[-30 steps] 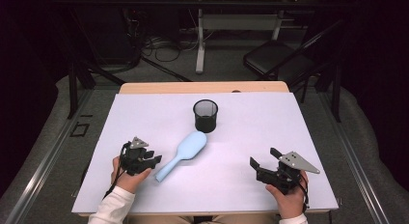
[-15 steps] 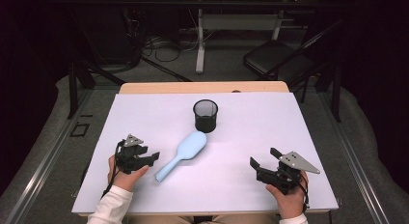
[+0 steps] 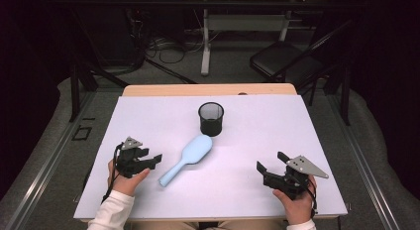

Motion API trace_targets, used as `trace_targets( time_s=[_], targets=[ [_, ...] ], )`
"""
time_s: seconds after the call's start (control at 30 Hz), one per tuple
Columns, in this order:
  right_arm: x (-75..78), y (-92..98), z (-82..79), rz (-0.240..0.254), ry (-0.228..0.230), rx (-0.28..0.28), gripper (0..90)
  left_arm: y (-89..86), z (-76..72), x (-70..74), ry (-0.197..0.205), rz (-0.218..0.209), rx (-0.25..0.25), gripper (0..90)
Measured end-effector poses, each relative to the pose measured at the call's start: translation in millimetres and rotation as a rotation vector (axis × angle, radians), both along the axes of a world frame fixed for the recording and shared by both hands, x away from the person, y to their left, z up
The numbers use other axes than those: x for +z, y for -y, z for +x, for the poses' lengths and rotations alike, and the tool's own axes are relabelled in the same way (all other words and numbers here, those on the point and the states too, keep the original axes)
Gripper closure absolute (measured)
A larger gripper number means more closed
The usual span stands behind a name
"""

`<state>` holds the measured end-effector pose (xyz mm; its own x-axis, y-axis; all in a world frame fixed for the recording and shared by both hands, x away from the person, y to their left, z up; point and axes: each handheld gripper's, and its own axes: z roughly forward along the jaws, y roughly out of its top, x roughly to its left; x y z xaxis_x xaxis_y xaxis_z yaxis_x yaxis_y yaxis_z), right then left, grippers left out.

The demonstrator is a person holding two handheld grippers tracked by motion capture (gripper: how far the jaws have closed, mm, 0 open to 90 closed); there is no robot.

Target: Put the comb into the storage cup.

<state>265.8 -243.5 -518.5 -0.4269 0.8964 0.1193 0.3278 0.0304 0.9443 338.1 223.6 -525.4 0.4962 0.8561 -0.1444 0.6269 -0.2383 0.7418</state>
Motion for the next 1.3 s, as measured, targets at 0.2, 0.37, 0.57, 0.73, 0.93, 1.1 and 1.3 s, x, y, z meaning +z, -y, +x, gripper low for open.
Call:
trace_targets(
  time_s=[0.2,0.37,0.57,0.73,0.93,1.1,1.3],
  targets=[
    [-0.2,-0.1,0.2,-0.003,-0.001,0.002,14.7,2.8,-0.5,3.7,0.004,-0.031,-0.024,23.9],
    [-0.3,-0.6,0.4,-0.002,0.002,0.002,14.6,6.7,1.1,3.4,-0.004,-0.052,-0.040,15.7],
    [-0.6,-0.2,0.5,-0.001,-0.003,0.000,14.6,12.8,2.2,4.0,-0.009,-0.061,-0.054,9.4],
    [-0.8,-0.5,0.5,0.000,-0.005,0.001,14.6,15.4,3.9,4.8,-0.018,-0.080,-0.061,0.6],
    [-1.1,-0.6,0.9,-0.001,-0.004,0.002,14.6,17.1,4.9,7.0,-0.024,-0.079,-0.076,0.6],
    [-1.6,-0.8,1.4,0.001,-0.001,0.002,14.6,18.2,5.1,10.1,-0.030,-0.071,-0.094,0.6],
    [-1.7,-1.0,1.4,0.005,-0.006,0.001,14.6,19.3,5.7,14.9,-0.025,-0.043,-0.108,0.6]
  ],
)
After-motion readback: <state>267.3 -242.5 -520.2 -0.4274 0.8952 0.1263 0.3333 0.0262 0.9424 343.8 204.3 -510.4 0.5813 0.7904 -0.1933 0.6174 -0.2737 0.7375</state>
